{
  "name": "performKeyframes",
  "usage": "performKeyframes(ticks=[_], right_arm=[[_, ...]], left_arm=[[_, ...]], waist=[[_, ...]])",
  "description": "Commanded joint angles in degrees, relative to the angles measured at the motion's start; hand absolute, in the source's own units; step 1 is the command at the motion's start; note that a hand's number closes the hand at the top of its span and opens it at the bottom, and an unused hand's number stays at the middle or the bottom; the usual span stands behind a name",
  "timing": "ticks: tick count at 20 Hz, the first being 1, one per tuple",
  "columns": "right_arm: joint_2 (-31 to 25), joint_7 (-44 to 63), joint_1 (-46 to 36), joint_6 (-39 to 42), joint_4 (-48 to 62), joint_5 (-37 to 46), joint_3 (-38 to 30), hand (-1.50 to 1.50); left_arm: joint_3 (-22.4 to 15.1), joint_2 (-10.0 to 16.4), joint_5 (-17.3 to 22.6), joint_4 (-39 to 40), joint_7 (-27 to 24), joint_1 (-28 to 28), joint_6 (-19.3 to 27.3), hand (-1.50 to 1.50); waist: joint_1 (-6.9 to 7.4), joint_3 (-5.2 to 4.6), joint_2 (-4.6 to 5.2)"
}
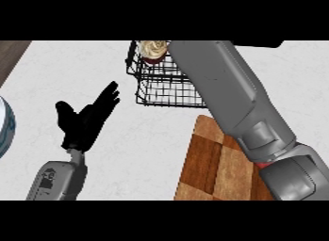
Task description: Pick the cupcake from the cutting board and place it in the tiered basket
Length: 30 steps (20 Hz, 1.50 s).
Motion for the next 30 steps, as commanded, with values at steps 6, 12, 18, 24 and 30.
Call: performKeyframes(ticks=[6, 12, 18, 24, 30], right_arm=[[0.0, 3.8, 0.9, -13.9, -0.2, -1.1, -3.9, -1.5], [-8.6, 8.7, 11.4, -0.4, -13.1, -1.1, -1.3, -1.5], [-13.8, 11.6, 23.9, 14.0, -32.0, -5.9, 1.6, -1.5], [-22.5, 16.6, 35.6, 26.1, -51.9, -13.0, 0.2, -1.5], [-32.9, 16.9, 52.9, 34.6, -70.8, -23.7, -9.9, -1.5]], left_arm=[[1.6, 1.0, 0.2, -0.6, -0.2, 3.8, 0.5, 0.0], [3.1, 2.0, 0.2, -1.4, -1.0, 5.2, 0.7, 0.0], [4.0, 1.2, 0.7, -2.1, -1.6, 7.6, 2.0, 0.0], [5.4, 2.8, 1.0, -3.2, -0.3, 7.6, 2.1, 0.0], [5.2, 2.2, 0.5, -3.4, -2.0, 9.9, 2.3, 0.0]], waist=[[-4.0, 0.07, -1.26], [-6.75, 0.14, -2.07], [-9.46, 0.18, -2.92], [-10.88, 0.19, -3.28], [-11.04, 0.23, -2.71]])
